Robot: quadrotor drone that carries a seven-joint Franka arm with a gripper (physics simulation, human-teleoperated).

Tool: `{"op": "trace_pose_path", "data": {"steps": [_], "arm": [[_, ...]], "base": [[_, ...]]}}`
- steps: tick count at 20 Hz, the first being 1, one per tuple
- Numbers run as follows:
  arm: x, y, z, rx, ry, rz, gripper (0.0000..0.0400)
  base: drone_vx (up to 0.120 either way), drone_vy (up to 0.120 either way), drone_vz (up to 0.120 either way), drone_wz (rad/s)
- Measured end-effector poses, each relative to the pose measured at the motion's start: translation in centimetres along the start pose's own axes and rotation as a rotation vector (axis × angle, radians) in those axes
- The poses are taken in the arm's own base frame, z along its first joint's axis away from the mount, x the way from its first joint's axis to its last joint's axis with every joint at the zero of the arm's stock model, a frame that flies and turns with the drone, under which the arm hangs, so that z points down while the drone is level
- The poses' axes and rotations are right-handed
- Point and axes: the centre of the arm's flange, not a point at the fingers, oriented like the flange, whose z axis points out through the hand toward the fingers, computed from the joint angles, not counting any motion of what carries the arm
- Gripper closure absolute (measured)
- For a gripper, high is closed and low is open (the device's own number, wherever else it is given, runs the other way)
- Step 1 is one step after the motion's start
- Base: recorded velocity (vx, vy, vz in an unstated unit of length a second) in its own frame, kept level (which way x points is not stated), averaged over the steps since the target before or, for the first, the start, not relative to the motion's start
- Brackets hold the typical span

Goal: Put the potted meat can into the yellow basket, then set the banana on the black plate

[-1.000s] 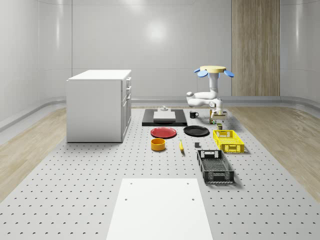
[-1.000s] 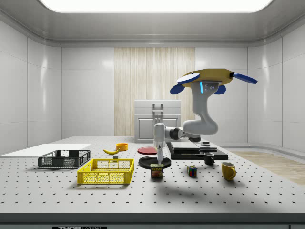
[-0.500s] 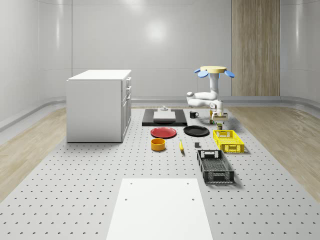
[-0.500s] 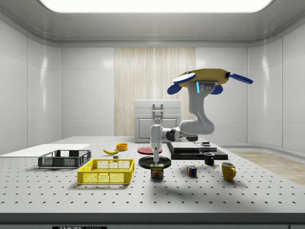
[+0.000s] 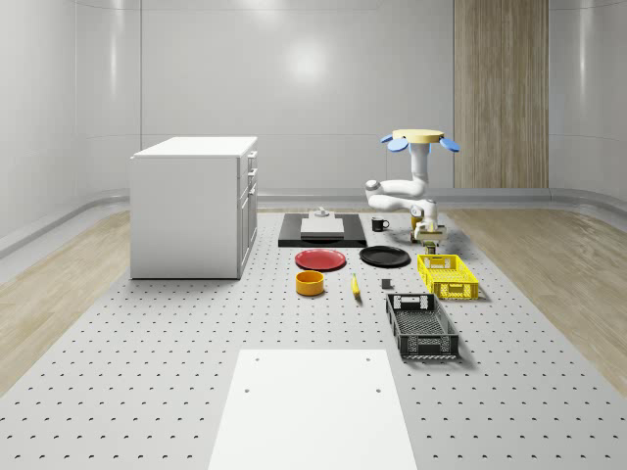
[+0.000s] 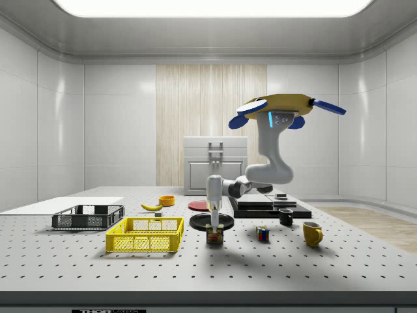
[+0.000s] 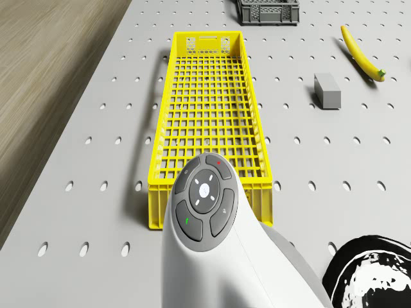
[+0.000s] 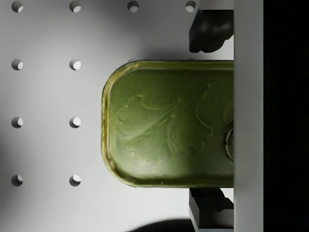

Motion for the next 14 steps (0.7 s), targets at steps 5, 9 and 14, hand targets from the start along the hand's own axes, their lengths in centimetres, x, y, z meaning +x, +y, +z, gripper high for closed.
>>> {"op": "trace_pose_path", "data": {"steps": [5, 9, 14], "arm": [[0.06, -0.05, 0.59, 0.000, 0.000, 0.000, 0.0000], [0.18, -0.17, 0.77, 0.000, 0.000, 0.000, 0.0051], [0.25, -0.22, 0.86, -0.001, 0.002, -0.005, 0.0103]], "base": [[0.000, 0.000, 0.000, 0.000], [0.000, 0.000, 0.000, 0.000], [0.000, 0.000, 0.000, 0.000]]}}
